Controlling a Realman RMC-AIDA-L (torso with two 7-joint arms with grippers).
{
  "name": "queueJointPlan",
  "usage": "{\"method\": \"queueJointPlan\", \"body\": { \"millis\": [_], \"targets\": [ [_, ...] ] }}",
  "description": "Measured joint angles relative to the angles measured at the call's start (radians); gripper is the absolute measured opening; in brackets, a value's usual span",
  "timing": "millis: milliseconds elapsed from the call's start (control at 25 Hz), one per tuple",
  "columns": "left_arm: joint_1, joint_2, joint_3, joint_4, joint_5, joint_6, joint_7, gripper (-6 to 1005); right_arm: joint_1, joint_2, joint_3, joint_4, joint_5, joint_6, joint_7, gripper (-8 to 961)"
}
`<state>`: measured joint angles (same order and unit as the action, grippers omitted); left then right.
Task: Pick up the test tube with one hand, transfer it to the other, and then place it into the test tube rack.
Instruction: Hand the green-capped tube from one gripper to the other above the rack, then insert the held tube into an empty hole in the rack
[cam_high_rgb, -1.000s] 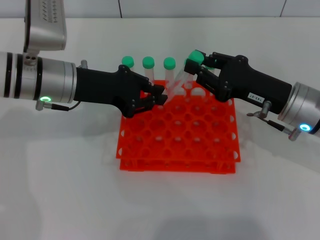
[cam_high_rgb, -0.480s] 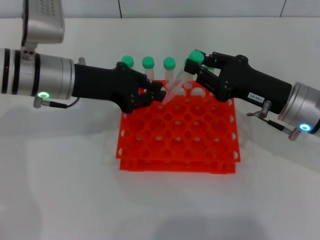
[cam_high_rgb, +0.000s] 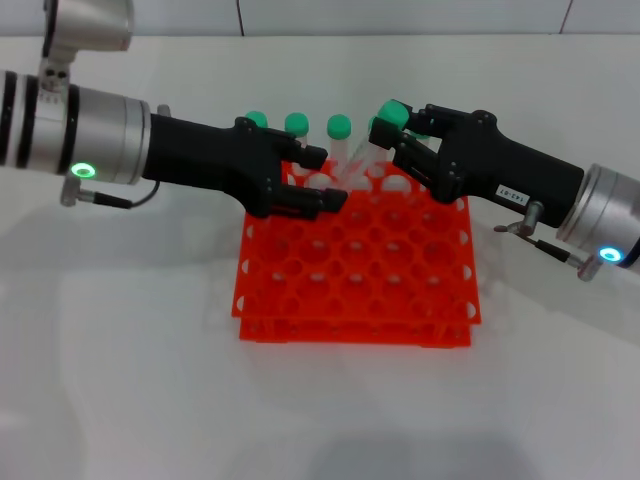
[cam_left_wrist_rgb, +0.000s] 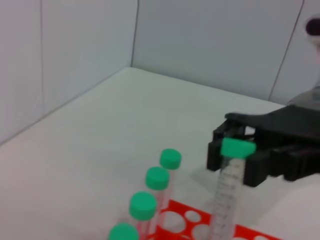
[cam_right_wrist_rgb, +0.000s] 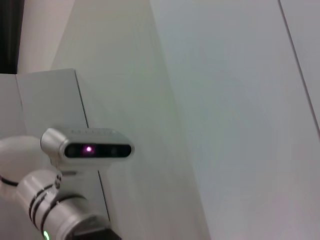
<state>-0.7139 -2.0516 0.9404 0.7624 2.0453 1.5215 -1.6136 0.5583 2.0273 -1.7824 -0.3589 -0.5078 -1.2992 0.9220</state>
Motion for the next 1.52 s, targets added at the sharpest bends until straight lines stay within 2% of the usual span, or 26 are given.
{"method": "queueJointPlan", "body": {
  "millis": [160, 200, 280, 480, 520, 560, 640, 800, 960, 1040, 1200, 1240, 1400, 1520],
  "targets": [
    [0.035, -0.008, 0.014, 0.148, 0.0, 0.049, -0.112, 666, 0.0, -0.002, 0.0, 0.004, -0.002, -0.003, 0.0, 263],
    [0.056, -0.015, 0.015, 0.227, 0.0, 0.068, -0.165, 700, 0.0, -0.003, 0.0, 0.004, -0.003, -0.003, 0.0, 263],
    [0.082, -0.02, 0.015, 0.315, 0.002, 0.09, -0.218, 768, -0.001, -0.004, 0.0, 0.003, -0.005, -0.004, 0.0, 263],
    [0.143, -0.023, 0.016, 0.538, 0.041, 0.155, -0.388, 821, -0.001, -0.008, 0.0, 0.001, -0.007, -0.007, -0.001, 263],
    [0.143, -0.023, 0.016, 0.538, 0.041, 0.155, -0.388, 831, 0.0, -0.009, 0.0, 0.001, -0.008, -0.008, -0.001, 264],
    [0.172, -0.023, 0.017, 0.628, 0.065, 0.175, -0.466, 842, 0.0, -0.01, 0.0, 0.001, -0.008, -0.01, -0.002, 264],
    [0.199, -0.024, 0.017, 0.68, 0.074, 0.184, -0.501, 863, 0.0, -0.013, 0.0, 0.0, -0.009, -0.015, -0.004, 264],
    [0.289, -0.025, 0.017, 0.822, 0.07, 0.193, -0.563, 883, 0.011, -0.018, 0.0, -0.001, -0.009, -0.019, -0.004, 264],
    [0.405, -0.03, 0.017, 0.97, 0.056, 0.185, -0.6, 881, 0.023, -0.022, 0.004, -0.002, -0.023, -0.019, -0.002, 264],
    [0.477, -0.032, 0.017, 1.012, 0.016, 0.176, -0.585, 880, 0.03, -0.022, 0.007, -0.002, -0.032, -0.018, -0.002, 264],
    [0.588, -0.035, 0.017, 1.017, -0.06, 0.126, -0.506, 880, 0.043, -0.025, 0.008, -0.002, -0.034, -0.018, -0.002, 264],
    [0.641, -0.035, 0.017, 1.001, -0.096, 0.099, -0.463, 879, 0.047, -0.027, 0.007, -0.002, -0.034, -0.018, -0.002, 264],
    [0.691, -0.038, 0.02, 0.954, -0.136, 0.078, -0.394, 879, 0.059, -0.04, 0.005, -0.003, -0.035, -0.024, -0.002, 264],
    [0.727, -0.039, 0.038, 0.854, -0.176, 0.056, -0.299, 878, 0.063, -0.05, 0.006, -0.003, -0.035, -0.031, -0.002, 264]
  ]
}}
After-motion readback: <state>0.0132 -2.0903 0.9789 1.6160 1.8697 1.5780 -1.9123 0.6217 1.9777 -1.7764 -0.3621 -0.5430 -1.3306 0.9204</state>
